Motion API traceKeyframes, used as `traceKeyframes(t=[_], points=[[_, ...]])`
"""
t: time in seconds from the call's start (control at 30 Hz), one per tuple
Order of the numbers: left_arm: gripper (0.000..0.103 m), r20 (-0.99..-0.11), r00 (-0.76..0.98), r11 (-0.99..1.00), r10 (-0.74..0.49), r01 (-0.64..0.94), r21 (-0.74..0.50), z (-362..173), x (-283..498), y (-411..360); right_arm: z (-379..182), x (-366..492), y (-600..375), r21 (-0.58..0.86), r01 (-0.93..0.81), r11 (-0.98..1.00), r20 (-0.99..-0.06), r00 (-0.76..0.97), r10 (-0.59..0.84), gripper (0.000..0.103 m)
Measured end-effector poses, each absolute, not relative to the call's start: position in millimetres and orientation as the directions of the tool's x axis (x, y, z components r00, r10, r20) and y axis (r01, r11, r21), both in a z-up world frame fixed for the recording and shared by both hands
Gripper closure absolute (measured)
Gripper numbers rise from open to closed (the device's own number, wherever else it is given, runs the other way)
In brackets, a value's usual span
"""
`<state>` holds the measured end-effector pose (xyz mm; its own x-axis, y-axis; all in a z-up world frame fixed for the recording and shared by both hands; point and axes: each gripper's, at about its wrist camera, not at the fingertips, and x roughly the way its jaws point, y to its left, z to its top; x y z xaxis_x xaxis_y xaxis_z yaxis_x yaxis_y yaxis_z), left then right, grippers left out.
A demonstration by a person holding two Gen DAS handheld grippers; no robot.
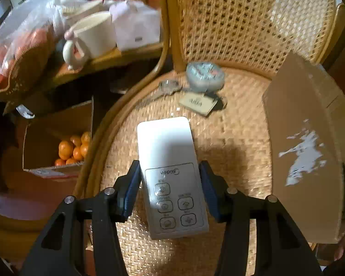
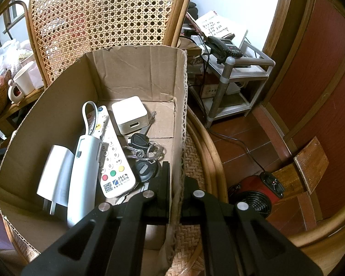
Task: Organize rigid objects
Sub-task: 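Grasp the white button remote with the left tool and lift it, then carry the remote into the cardboard box and open the left tool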
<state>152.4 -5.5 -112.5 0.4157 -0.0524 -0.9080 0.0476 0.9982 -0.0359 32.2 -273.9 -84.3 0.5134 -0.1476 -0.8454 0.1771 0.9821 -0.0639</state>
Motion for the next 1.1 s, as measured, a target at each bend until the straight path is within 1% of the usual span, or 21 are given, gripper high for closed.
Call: traceKeyframes(t=[0.27,0.43,0.5,0.7,0.87,1.0,1.1], points=[[0.053,-0.832,0.548,0.995,-0.09,0.076,-0.058,-59.8,137.4,-30.3,-84.4,32.2,-273.9,-0.064,0.177,0.982,-0.845,0.514,-0.147,0.096],[0.053,-0.769,0.624,0.989,-0.137,0.134,-0.068,-35.1,127.0,-54.4,-84.4,32.4,-273.7,-0.065,0.177,0.982,-0.845,0.514,-0.148,0.096],[0.053,-0.73,0.66,0.982,-0.177,0.17,-0.084,-23.8,121.7,-66.4,-84.3,32.3,-273.8,-0.065,0.177,0.982,-0.845,0.514,-0.149,0.096],[0.053,-0.674,0.674,0.947,-0.304,0.29,-0.137,-9.1,108.0,-100.8,-83.2,32.0,-275.3,-0.069,0.18,0.981,-0.841,0.519,-0.154,0.096],[0.053,-0.658,0.655,0.917,-0.37,0.37,-0.148,-3.6,92.2,-131.5,-81.9,31.4,-276.6,-0.074,0.187,0.98,-0.837,0.522,-0.163,0.096],[0.053,-0.681,0.605,0.893,-0.413,0.417,-0.17,-9.3,88.6,-150.3,-82.0,31.4,-276.0,-0.075,0.188,0.979,-0.837,0.523,-0.164,0.096],[0.053,-0.708,0.569,0.883,-0.417,0.438,-0.168,-18.5,91.5,-159.9,-81.9,31.1,-276.0,-0.074,0.188,0.979,-0.837,0.523,-0.164,0.096]])
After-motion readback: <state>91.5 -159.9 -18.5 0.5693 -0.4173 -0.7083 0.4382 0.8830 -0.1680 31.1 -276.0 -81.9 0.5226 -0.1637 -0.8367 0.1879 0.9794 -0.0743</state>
